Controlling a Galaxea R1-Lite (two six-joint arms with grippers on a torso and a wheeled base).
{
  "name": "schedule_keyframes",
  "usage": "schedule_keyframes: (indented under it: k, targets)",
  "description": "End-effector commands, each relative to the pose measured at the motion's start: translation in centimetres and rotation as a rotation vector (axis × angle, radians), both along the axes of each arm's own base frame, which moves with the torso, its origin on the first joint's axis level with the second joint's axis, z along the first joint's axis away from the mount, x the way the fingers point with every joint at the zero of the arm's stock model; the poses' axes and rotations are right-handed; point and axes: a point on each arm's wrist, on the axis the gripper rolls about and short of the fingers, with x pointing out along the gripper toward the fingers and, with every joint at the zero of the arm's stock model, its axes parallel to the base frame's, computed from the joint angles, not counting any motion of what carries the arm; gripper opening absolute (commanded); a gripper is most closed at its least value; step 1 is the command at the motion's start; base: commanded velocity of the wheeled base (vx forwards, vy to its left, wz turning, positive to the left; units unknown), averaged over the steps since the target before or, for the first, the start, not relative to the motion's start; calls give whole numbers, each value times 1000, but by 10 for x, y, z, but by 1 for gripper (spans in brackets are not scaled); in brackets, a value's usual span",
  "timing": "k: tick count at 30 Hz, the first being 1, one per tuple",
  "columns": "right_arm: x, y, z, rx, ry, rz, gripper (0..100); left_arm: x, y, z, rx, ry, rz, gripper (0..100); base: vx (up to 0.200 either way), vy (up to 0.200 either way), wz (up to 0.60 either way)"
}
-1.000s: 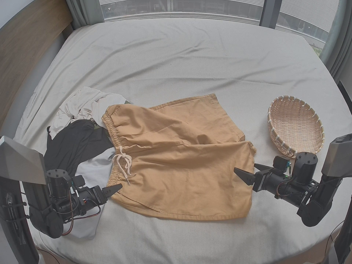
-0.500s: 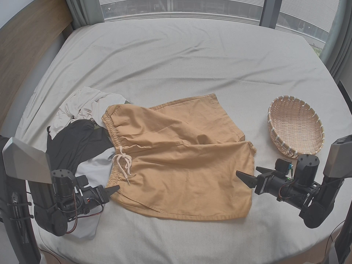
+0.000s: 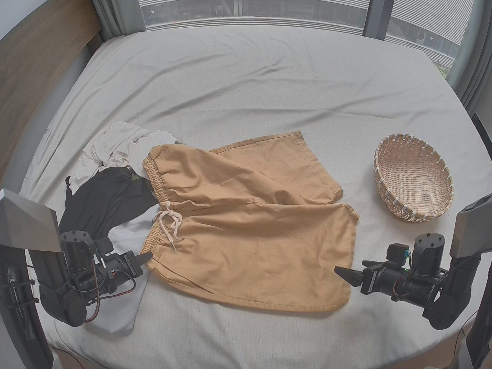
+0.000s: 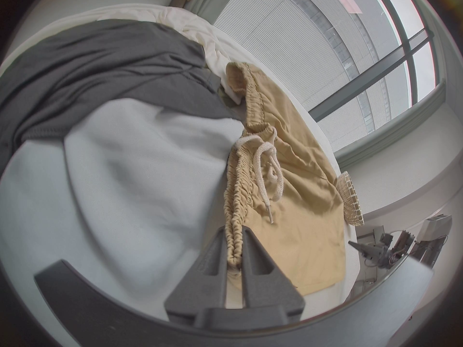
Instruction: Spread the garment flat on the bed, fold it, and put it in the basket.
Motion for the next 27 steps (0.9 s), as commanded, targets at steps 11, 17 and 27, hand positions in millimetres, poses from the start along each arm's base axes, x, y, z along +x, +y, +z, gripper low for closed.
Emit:
schedule_keyframes:
  k: [11,17,27]
  targets:
    - [-25,4,-27,-53,179,56,100,-4,-1,6,5,-15,-7,0,0,0,0]
    - [-29,13,-29,-54,185,94,100,-4,-2,6,7,-18,-10,0,0,0,0]
    - [-23,19,-39,-57,199,107,0,-4,-2,5,8,-14,-8,0,0,0,0]
